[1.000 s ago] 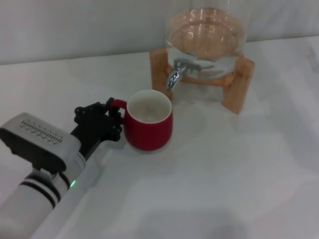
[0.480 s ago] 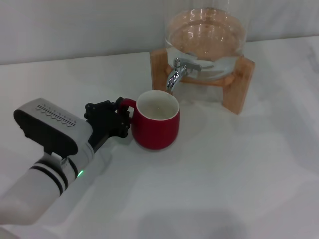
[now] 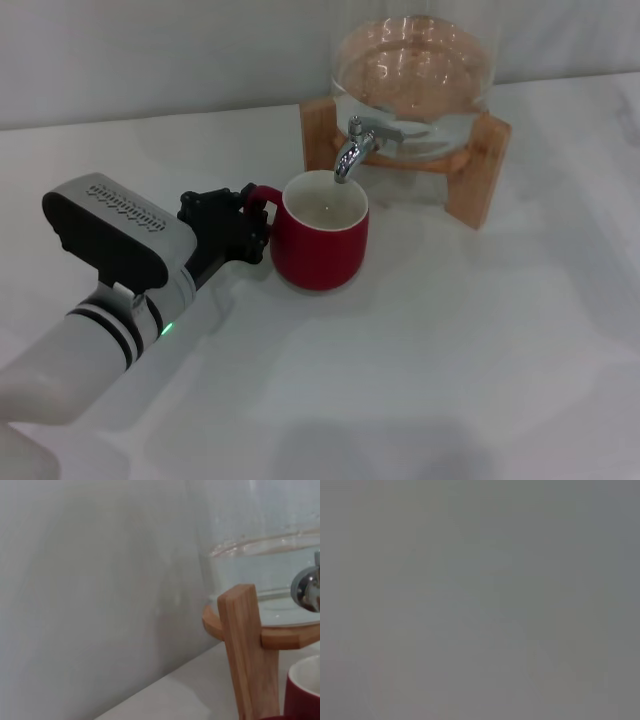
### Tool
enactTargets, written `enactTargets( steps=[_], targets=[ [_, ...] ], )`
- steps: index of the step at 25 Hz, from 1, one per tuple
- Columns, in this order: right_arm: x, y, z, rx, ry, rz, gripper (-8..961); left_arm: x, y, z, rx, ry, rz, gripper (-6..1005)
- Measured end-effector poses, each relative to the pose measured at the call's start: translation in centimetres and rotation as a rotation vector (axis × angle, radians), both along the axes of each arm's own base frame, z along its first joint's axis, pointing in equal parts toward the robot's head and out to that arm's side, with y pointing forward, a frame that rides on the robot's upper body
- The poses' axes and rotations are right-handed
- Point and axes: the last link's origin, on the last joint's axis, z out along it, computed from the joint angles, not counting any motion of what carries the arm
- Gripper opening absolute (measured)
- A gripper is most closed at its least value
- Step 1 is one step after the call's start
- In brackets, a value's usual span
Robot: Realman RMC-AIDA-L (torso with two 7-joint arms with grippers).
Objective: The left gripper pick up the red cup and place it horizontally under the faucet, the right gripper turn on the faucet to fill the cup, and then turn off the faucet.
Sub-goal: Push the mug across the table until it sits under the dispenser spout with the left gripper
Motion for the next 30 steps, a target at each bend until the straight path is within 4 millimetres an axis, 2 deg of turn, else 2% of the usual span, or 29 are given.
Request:
enactTargets(
  steps=[11, 30],
  targets=[
    [-0.2, 0.2, 0.0, -0.001, 0.0, 0.004, 640, 0.8, 0.7, -0.4, -0.016, 0.025, -0.012, 96],
    [-0.6, 0.4, -0.4, -0.023, -0.01, 0.018, 640, 0.9, 1.2, -0.9, -0.036, 0.065, 0.019, 93]
  ],
)
